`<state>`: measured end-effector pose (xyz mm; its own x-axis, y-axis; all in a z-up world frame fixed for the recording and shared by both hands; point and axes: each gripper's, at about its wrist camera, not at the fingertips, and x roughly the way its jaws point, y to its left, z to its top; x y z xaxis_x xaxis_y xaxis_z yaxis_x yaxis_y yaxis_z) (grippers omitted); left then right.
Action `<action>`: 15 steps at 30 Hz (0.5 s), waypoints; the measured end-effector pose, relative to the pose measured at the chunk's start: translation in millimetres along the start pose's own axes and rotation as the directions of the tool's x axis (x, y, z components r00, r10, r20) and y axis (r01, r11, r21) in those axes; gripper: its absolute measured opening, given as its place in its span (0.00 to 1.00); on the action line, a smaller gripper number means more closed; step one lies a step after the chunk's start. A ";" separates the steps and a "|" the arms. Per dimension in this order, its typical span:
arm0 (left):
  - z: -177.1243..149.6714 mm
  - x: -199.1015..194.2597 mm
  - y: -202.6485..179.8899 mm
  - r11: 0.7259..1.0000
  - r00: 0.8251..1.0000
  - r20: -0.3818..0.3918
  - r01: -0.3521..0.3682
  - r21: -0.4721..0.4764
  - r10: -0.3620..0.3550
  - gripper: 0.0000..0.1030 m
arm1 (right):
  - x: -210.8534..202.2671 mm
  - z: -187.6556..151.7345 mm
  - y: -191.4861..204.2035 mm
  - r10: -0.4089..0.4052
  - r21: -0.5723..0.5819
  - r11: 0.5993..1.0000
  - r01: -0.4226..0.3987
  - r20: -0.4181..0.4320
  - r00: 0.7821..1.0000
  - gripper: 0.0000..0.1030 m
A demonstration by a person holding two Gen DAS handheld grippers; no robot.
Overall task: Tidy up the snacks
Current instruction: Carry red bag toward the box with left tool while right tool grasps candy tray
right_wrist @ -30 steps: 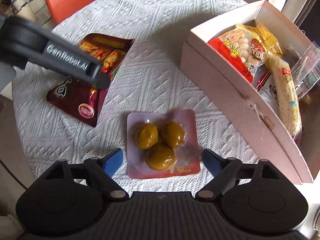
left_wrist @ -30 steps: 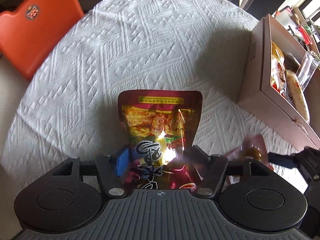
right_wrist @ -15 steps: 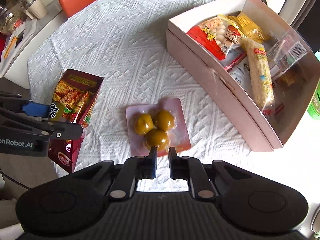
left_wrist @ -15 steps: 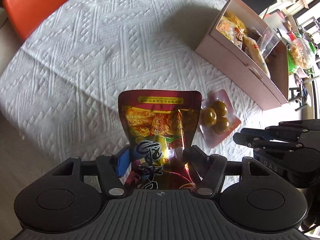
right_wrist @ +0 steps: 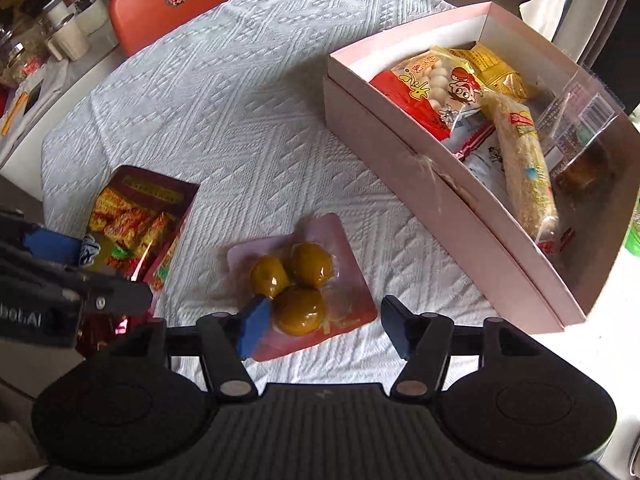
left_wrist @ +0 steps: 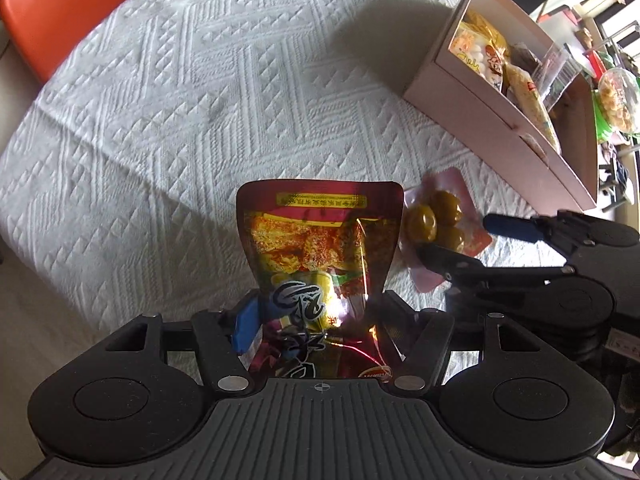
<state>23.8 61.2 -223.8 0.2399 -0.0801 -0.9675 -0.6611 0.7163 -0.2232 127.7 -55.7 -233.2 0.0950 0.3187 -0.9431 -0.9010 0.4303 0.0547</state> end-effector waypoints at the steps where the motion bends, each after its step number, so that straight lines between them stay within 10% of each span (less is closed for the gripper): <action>1: 0.8 2.9 0.4 1.000 1.000 -0.010 0.008 0.018 -0.007 0.67 | 5.9 5.4 2.3 -0.004 0.007 1.000 0.004 0.000 1.000 0.70; 4: 1.9 5.4 3.6 0.997 1.000 -0.018 0.020 0.069 -0.019 0.67 | 10.2 13.8 12.7 -0.035 -0.007 0.999 0.035 0.028 0.999 0.75; 8: 4.3 7.3 4.8 0.990 0.997 -0.053 0.063 0.130 -0.057 0.67 | -0.8 9.1 21.1 -0.088 -0.009 0.996 0.088 0.022 0.996 0.52; 15: 13.2 -37.6 -14.6 0.948 0.987 -0.039 0.163 0.273 -0.159 0.67 | -48.6 -32.8 6.9 -0.131 0.242 0.961 0.133 -0.024 0.991 0.52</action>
<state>33.8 62.9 -182.6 0.3142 -0.2194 -0.9237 -0.3935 0.8553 -0.3370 103.0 -96.0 -197.7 0.2020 0.2389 -0.9498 -0.7511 0.6601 0.0063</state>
